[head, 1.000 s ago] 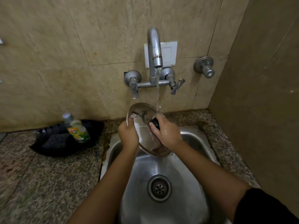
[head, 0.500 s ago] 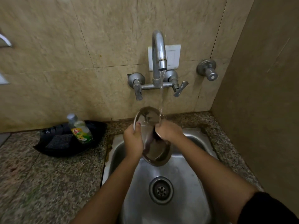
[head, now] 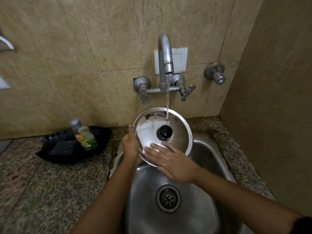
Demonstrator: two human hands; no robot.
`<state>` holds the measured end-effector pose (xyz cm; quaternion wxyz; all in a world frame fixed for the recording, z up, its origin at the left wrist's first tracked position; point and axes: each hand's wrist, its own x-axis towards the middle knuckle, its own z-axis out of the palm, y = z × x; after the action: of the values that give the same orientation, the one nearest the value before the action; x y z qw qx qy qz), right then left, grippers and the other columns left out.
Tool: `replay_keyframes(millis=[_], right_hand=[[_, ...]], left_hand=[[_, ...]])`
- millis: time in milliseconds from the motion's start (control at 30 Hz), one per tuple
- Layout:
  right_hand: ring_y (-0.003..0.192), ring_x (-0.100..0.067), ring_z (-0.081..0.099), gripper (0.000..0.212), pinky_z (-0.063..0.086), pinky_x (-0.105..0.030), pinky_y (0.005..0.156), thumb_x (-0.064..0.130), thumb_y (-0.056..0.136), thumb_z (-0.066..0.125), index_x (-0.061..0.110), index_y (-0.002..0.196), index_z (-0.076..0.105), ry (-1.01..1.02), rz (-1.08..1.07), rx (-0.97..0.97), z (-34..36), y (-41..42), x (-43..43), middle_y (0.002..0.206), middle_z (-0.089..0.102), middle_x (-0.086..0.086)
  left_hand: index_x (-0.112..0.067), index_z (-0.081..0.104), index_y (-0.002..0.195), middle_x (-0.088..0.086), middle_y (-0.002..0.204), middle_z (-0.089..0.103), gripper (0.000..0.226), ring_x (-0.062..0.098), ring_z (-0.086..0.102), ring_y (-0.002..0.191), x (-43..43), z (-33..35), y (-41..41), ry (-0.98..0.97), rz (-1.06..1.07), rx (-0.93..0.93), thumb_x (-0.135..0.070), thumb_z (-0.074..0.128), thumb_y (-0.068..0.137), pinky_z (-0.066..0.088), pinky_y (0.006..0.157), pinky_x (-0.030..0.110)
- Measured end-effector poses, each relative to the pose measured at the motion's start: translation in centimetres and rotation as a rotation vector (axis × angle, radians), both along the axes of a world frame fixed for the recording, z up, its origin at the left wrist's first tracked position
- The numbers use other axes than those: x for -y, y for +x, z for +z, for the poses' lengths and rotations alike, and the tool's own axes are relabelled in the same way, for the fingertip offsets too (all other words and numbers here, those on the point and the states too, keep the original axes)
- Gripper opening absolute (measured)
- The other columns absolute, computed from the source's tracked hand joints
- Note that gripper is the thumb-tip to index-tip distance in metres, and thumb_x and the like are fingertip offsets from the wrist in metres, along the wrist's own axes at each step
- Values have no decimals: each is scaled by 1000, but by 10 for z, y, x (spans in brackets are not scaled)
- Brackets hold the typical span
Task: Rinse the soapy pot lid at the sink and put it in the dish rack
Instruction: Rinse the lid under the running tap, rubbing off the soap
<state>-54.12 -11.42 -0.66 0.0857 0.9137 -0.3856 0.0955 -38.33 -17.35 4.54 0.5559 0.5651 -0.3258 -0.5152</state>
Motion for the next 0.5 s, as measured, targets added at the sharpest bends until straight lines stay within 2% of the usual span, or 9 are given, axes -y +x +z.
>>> replay_keyframes(millis=[67, 100, 200, 300, 367, 433, 500], right_hand=[[149, -15, 6, 56, 12, -41, 118, 35, 100, 33, 24, 152, 13, 17, 41, -16, -13, -35, -5, 160, 14, 1], [148, -14, 6, 58, 14, -41, 117, 38, 100, 33, 26, 152, 12, 42, 2, 38, -16, -49, -4, 160, 15, 1], [148, -10, 3, 59, 11, -39, 119, 42, 100, 25, 29, 152, 1, 128, -203, 235, -11, -70, 13, 160, 10, 3], [148, -8, 1, 57, 11, -42, 120, 42, 99, 21, 26, 152, 6, 133, -347, 346, 6, -66, 38, 160, 8, 7], [148, -8, 2, 59, 9, -39, 120, 46, 98, 19, 25, 152, 10, 135, -401, 446, 19, -51, 54, 160, 9, 7], [148, -11, 8, 57, 8, -37, 119, 46, 99, 23, 24, 151, 16, 121, -399, 518, 37, -32, 64, 160, 18, 3], [143, -16, 27, 50, 15, -36, 116, 41, 100, 32, 25, 147, 31, 120, -322, 526, 52, -17, 68, 152, 38, -1]], left_hand=[[-14, 65, 75, 7, 75, 68, 42, 26, 64, 74, 2, -3, 8, 15, 21, 28, -43, 45, 96, 53, 74, 34], [-15, 66, 75, 8, 77, 68, 41, 27, 65, 76, 2, -6, 12, 16, 13, 39, -44, 46, 95, 53, 76, 37], [-16, 66, 76, 5, 76, 68, 38, 21, 65, 71, -4, -4, 15, 4, -14, 30, -42, 47, 96, 53, 69, 31], [-16, 69, 73, 1, 70, 72, 37, 21, 66, 71, -5, -8, 17, -14, -81, 49, -42, 51, 94, 54, 74, 34], [-14, 70, 74, 3, 69, 72, 36, 22, 65, 70, -8, -6, 17, -54, -155, 78, -39, 52, 94, 53, 73, 34], [-8, 68, 77, 12, 74, 68, 34, 21, 63, 68, -10, -6, 16, -102, -228, 114, -33, 53, 95, 52, 67, 32], [-5, 66, 74, 13, 71, 63, 31, 12, 60, 61, -13, -1, 12, -153, -273, 174, -26, 56, 94, 49, 58, 24]])
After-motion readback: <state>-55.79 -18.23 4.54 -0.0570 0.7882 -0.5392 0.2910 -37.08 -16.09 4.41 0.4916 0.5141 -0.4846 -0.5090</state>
